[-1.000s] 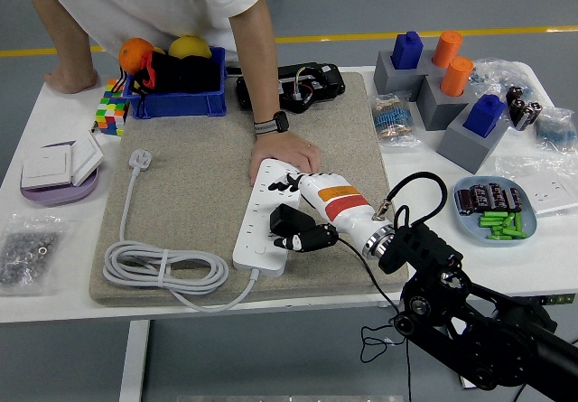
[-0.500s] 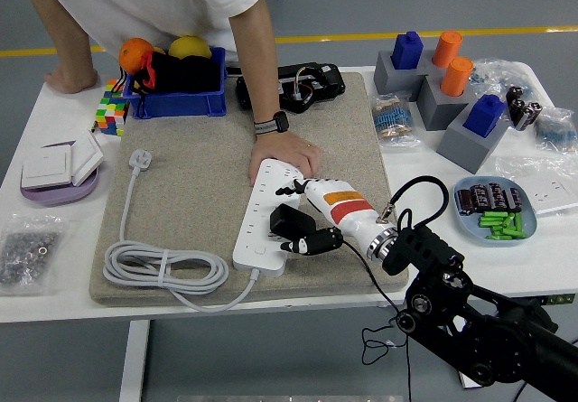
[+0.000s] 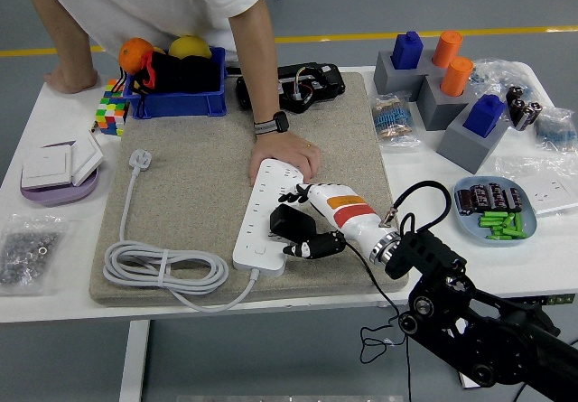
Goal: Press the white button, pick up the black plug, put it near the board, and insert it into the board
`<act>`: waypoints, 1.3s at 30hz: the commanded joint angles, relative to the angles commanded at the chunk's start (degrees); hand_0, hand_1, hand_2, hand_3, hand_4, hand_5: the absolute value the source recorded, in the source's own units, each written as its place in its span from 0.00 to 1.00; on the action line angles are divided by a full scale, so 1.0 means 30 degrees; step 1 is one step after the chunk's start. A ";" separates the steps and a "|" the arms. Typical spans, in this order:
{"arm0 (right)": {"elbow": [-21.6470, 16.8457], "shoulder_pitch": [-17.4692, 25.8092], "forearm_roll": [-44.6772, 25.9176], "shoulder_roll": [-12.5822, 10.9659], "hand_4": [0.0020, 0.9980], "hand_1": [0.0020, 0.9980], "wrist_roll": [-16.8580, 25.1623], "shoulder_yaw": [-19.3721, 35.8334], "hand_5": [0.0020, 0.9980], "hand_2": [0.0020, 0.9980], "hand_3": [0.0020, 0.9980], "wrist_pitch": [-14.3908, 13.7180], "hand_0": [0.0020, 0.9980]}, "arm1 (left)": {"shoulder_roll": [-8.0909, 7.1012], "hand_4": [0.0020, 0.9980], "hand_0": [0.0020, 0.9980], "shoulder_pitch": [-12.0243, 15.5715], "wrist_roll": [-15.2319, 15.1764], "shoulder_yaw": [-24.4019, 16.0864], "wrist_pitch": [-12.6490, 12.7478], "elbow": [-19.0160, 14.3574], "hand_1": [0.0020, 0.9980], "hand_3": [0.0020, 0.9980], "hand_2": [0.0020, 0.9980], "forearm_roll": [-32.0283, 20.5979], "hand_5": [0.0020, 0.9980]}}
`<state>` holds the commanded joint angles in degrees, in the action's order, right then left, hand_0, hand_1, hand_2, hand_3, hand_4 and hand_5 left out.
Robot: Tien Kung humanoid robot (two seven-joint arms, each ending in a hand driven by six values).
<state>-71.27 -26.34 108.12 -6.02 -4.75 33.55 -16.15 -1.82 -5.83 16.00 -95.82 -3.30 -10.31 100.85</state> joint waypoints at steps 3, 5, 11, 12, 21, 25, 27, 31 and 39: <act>-0.0029 0.0030 0.0036 -0.0012 0.94 0.56 0.0151 -0.0043 0.08 0.60 0.65 -0.0132 0.56 | -0.0005 0.57 0.62 0.0009 0.0007 0.0020 -0.0011 0.0000 0.63 0.69 0.64 0.0028 0.39; -0.0041 0.0051 0.0073 -0.0024 0.94 0.56 0.0248 -0.0070 0.08 0.60 0.65 -0.0210 0.56 | -0.0005 0.57 0.62 0.0024 0.0012 0.0027 -0.0017 0.0000 0.63 0.69 0.64 0.0035 0.39; -0.0050 0.0109 0.0109 -0.0057 0.86 0.51 0.0505 -0.0111 0.00 0.55 0.63 -0.0435 0.51 | -0.0026 0.57 0.62 0.0041 0.0027 0.0062 -0.0041 0.0000 0.63 0.69 0.64 0.0052 0.39; -0.0045 0.0118 0.0109 -0.0057 0.85 0.49 0.0524 -0.0112 0.00 0.51 0.62 -0.0456 0.49 | -0.0033 0.57 0.63 0.0043 0.0026 0.0089 -0.0046 0.0000 0.63 0.69 0.64 0.0041 0.38; -0.0042 0.0118 0.0102 -0.0017 0.85 0.49 0.0812 -0.0204 0.00 0.50 0.62 -0.0722 0.49 | -0.0048 0.57 0.63 0.0073 0.0037 0.0078 -0.0057 0.0000 0.63 0.69 0.64 0.0088 0.38; -0.0049 0.0100 0.0122 0.0025 0.84 0.48 0.0798 -0.0302 0.00 0.48 0.62 -0.0778 0.48 | -0.0039 0.57 0.63 0.0089 0.0032 0.0074 -0.0048 0.0000 0.63 0.69 0.64 0.0057 0.39; -0.0052 0.0074 0.0129 0.0058 0.84 0.48 0.0793 -0.0342 0.00 0.48 0.62 -0.0803 0.48 | -0.0034 0.57 0.63 0.0090 0.0033 0.0055 -0.0040 0.0000 0.63 0.69 0.64 0.0036 0.39; -0.0013 0.0002 0.0165 0.0139 0.84 0.48 0.0728 -0.0389 0.00 0.47 0.62 -0.0829 0.47 | -0.0019 0.57 0.63 0.0093 0.0027 0.0026 -0.0026 0.0000 0.63 0.69 0.64 0.0008 0.39; 0.0156 -0.0079 0.0267 0.0276 0.84 0.48 0.0593 -0.0333 0.00 0.46 0.62 -0.0921 0.48 | -0.0007 0.57 0.63 0.0060 0.0009 0.0016 -0.0010 0.0000 0.63 0.69 0.64 -0.0048 0.38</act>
<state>-70.80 -26.58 108.92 -5.19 -2.98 32.55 -18.91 -1.84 -5.65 16.03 -95.77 -3.33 -10.31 100.70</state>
